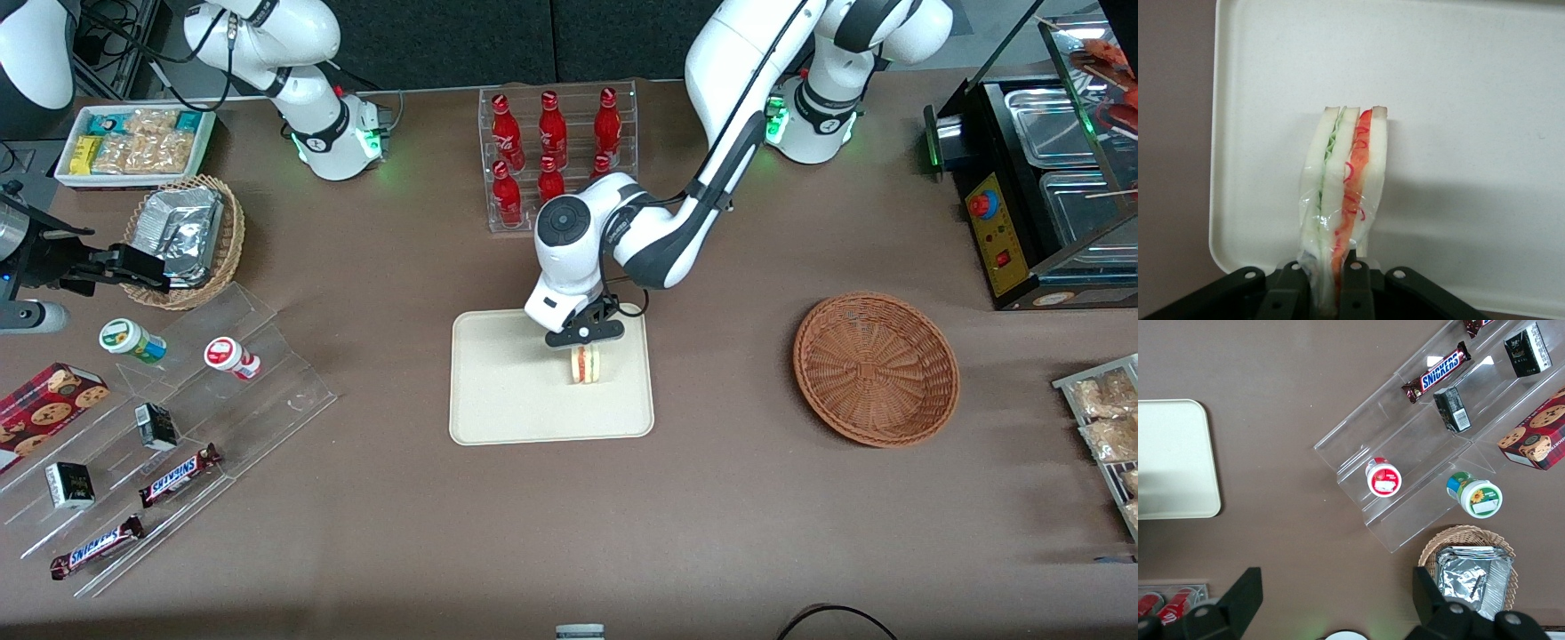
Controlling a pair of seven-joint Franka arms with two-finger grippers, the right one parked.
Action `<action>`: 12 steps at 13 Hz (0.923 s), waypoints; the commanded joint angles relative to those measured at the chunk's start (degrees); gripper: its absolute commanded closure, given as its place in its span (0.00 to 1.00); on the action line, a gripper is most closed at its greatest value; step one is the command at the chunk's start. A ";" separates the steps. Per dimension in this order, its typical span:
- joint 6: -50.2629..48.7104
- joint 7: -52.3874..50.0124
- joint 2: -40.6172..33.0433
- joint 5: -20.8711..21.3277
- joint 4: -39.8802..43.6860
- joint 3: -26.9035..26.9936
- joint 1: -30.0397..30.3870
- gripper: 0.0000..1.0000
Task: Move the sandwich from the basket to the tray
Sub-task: 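Lower the sandwich onto the tray and open the left gripper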
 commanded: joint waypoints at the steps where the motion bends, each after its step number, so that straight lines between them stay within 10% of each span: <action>1: 0.89 -1.42 2.07 1.03 2.26 0.85 -1.52 1.00; 5: 0.98 -1.51 3.57 3.48 2.70 0.85 -1.61 0.84; 9: 0.90 -1.07 3.39 3.40 3.83 0.94 -1.26 0.00; 12: -1.81 -1.42 1.21 3.05 5.16 1.02 -1.00 0.00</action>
